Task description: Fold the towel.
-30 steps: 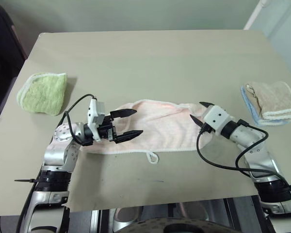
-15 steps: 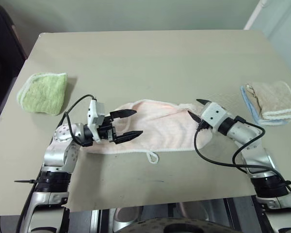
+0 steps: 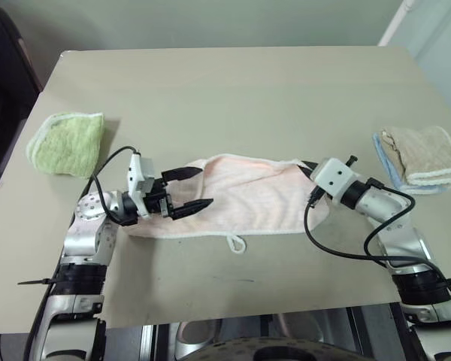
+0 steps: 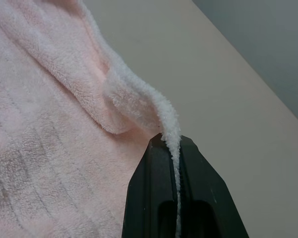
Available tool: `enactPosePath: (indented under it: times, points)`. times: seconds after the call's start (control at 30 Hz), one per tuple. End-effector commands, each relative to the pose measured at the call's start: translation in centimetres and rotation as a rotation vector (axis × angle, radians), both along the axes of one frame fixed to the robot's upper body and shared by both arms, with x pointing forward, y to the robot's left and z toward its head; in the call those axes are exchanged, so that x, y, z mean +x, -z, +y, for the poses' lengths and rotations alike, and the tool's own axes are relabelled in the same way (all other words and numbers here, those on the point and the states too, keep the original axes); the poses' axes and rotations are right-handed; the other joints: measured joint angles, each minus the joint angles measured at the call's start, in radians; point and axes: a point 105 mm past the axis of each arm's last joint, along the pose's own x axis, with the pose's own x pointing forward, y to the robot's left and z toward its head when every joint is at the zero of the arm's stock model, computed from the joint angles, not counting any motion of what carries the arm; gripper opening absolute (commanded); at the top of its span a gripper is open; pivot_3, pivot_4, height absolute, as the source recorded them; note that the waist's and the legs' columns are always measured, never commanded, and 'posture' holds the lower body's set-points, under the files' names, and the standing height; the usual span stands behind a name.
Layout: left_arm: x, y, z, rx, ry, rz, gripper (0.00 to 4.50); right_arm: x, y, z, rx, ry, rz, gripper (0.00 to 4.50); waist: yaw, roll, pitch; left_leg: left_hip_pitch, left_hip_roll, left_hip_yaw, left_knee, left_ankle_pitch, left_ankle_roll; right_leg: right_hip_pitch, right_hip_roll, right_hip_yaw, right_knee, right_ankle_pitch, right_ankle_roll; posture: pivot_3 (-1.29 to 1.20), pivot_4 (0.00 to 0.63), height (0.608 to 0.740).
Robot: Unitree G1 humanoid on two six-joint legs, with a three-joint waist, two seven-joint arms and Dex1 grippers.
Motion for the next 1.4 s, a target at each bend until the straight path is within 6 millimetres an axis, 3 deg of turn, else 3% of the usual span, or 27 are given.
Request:
enactPosePath:
  times: [0.03, 0.23, 0.33, 0.53, 0.67, 0.83, 1.03, 1.23, 1.4]
  points:
    - [0.7, -0.5, 1.7, 0.035, -0.052, -0.056, 4.5, -0.1, -3.4, -0.3, 0.034, -0.019, -0.069, 0.01, -0.001, 0.0, 0.0, 0.0, 0.0, 0.0, 0.0, 0.0, 0.0, 0.0, 0.0, 0.0, 0.0, 0.0, 0.0, 0.0, 0.15, 0.74]
    - [0.6, 0.0, 2.8, 0.054, -0.064, -0.049, 4.5, 0.1, -6.6, -0.3, 0.076, -0.026, -0.107, 0.01, -0.002, 0.0, 0.0, -0.002, 0.0, 0.0, -0.001, 0.0, 0.0, -0.002, 0.0, 0.0, 0.0, 0.0, 0.001, 0.0, 0.15, 0.74]
    - [0.4, 0.2, 3.1, 0.074, -0.062, -0.036, 4.5, 0.4, -9.3, -0.5, 0.124, -0.017, -0.142, 0.01, -0.003, 0.0, 0.0, -0.002, 0.0, 0.0, -0.001, 0.0, 0.0, -0.002, 0.0, 0.0, 0.0, 0.0, 0.001, 0.0, 0.15, 0.74]
    - [-0.7, -0.3, 2.7, -0.008, -0.019, 0.05, 4.5, 0.9, -11.8, -1.0, 0.111, 0.001, -0.208, 0.01, -0.003, 0.0, 0.0, -0.002, 0.0, 0.0, -0.001, 0.0, 0.0, -0.003, 0.0, 0.0, 0.0, 0.0, 0.0, 0.0, 0.15, 0.74]
    - [-2.8, 0.6, 2.4, 0.021, 0.057, 0.169, 4.5, 1.0, -12.3, -1.1, 0.098, 0.0, -0.224, 0.01, -0.006, 0.0, 0.0, -0.005, 0.0, 0.0, -0.001, 0.0, -0.001, -0.006, 0.0, 0.0, 0.0, 0.0, 0.0, 0.0, 0.15, 0.74]
    - [-3.8, -0.2, 0.8, 0.024, 0.122, 0.141, 4.5, 1.1, -12.7, -1.0, 0.093, -0.004, -0.237, 0.01, -0.001, 0.0, 0.0, -0.005, 0.0, 0.0, -0.002, 0.001, -0.002, -0.007, 0.0, -0.001, 0.0, -0.001, -0.001, 0.0, 0.15, 0.74]
    - [-2.9, -0.3, -1.2, 0.066, 0.162, 0.08, 4.5, 1.2, -13.2, -0.6, 0.089, -0.011, -0.254, 0.01, -0.001, 0.0, 0.0, -0.005, 0.0, 0.0, -0.001, 0.001, -0.001, -0.007, 0.0, 0.0, 0.001, 0.0, -0.002, 0.0, 0.15, 0.74]
    - [-2.0, 1.8, -0.3, 0.273, 0.174, -0.026, 4.5, 1.2, -13.4, -0.5, 0.082, -0.009, -0.264, 0.01, -0.003, 0.0, 0.0, -0.005, 0.0, 0.0, -0.001, 0.001, -0.001, -0.007, 0.0, 0.0, 0.001, 0.002, 0.0, 0.0, 0.15, 0.74]
    - [-1.5, 1.5, -1.2, 0.234, 0.166, -0.071, 4.5, 1.1, -13.2, -0.5, 0.078, -0.003, -0.27, 0.01, -0.003, 0.0, 0.0, -0.006, 0.0, 0.0, -0.001, 0.001, -0.001, -0.007, 0.0, 0.0, 0.0, 0.003, 0.002, 0.0, 0.15, 0.74]
